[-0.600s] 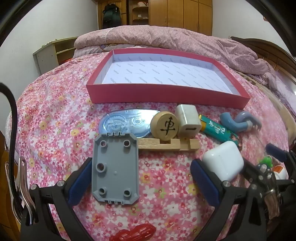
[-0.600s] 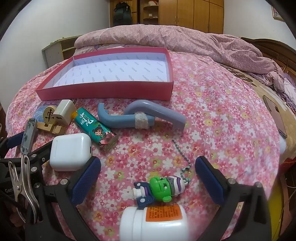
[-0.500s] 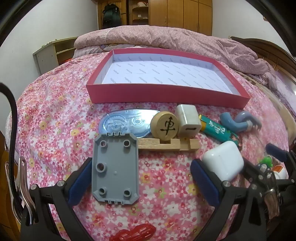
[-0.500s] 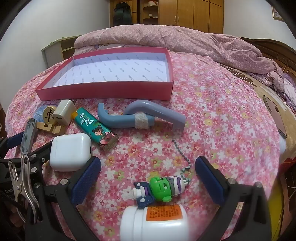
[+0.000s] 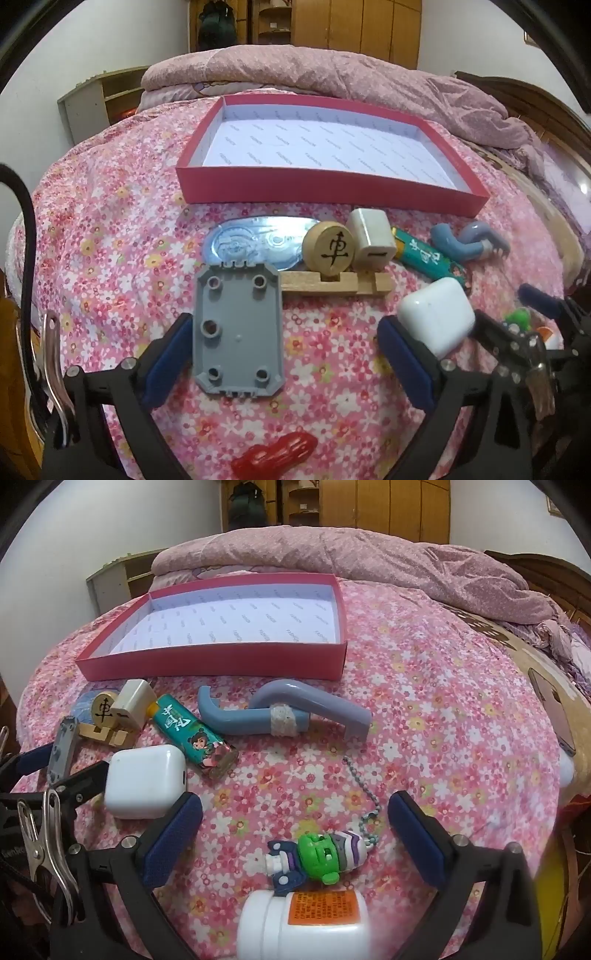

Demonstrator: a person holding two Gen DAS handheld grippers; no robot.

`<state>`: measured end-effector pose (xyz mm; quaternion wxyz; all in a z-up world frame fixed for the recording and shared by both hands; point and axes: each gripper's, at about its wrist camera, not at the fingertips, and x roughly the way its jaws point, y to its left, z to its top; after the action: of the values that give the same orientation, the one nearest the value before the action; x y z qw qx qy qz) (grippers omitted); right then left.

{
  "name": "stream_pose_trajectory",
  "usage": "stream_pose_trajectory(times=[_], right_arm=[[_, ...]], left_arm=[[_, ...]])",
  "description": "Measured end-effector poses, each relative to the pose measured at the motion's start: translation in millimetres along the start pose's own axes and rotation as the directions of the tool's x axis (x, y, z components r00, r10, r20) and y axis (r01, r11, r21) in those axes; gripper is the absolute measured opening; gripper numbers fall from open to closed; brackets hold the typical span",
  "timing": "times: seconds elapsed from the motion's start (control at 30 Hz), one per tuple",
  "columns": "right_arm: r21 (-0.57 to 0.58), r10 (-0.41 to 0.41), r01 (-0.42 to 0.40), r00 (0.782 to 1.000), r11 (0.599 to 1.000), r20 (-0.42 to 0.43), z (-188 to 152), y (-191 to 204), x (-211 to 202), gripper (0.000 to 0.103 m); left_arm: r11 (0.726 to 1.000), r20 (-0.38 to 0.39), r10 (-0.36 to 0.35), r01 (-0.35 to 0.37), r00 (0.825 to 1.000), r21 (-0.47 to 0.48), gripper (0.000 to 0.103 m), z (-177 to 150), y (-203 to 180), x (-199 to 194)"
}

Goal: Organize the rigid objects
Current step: 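Lower both grippers toward the grey plate and white pill bottle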

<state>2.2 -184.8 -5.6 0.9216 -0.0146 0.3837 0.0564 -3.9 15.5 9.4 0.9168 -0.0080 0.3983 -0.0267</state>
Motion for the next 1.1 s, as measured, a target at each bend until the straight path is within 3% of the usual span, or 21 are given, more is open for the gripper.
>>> stream_pose_trajectory(times=[0.17, 0.37, 0.9, 1.1], right_arm=[[-0.007, 0.031, -0.031, 1.000, 0.999, 0.004, 0, -15, -8, 0.099], [-0.056, 0.046, -0.045, 0.999, 0.997, 0.016, -3, -7, -24, 0.099], [-0.091, 0.126, -0.127, 0.992, 0.988, -0.019, -26, -12, -49, 0.098], [-0.064, 0.132, -0.136, 0.989, 0.989, -0.066, -29, -18, -45, 0.087]], left_arm=[[0.999, 0.014, -0.030, 0.030, 0.999, 0.022, 0.099, -1, 18, -22], [0.996, 0.021, -0.052, 0.050, 0.998, 0.071, 0.100, -10, 24, -43], [0.998, 0.018, -0.054, 0.054, 0.998, 0.029, 0.098, -23, 45, -54], [0.998, 0.024, -0.057, 0.057, 0.998, 0.016, 0.098, -24, 46, -54]])
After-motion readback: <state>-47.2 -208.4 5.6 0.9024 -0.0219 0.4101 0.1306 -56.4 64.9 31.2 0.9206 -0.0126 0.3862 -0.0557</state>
